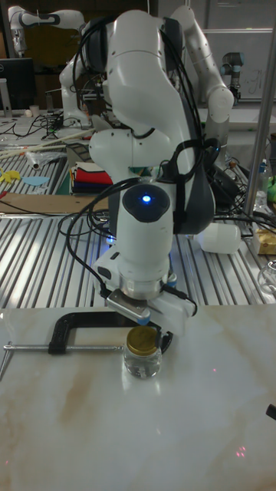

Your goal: Screw the lid onto the jar

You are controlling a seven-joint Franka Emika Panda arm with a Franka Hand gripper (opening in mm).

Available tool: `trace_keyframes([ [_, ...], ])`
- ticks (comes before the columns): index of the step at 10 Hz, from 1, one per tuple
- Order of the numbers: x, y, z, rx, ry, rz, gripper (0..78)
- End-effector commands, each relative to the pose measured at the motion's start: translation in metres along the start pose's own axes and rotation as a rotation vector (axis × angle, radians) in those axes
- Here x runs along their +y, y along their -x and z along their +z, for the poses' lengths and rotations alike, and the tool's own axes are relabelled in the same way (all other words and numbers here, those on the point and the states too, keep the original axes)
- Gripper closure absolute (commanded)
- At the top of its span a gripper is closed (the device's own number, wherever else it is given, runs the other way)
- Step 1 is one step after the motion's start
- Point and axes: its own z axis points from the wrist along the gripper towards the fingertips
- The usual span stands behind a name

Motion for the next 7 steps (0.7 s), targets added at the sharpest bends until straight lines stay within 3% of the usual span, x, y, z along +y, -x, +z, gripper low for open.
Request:
trace_keyframes([
  [1,0.009,0.004,0.000,-0.015,0.024,-0.044,0.4],
  [7,0.011,-0.006,0.014,-0.047,-0.002,-0.138,0.4],
])
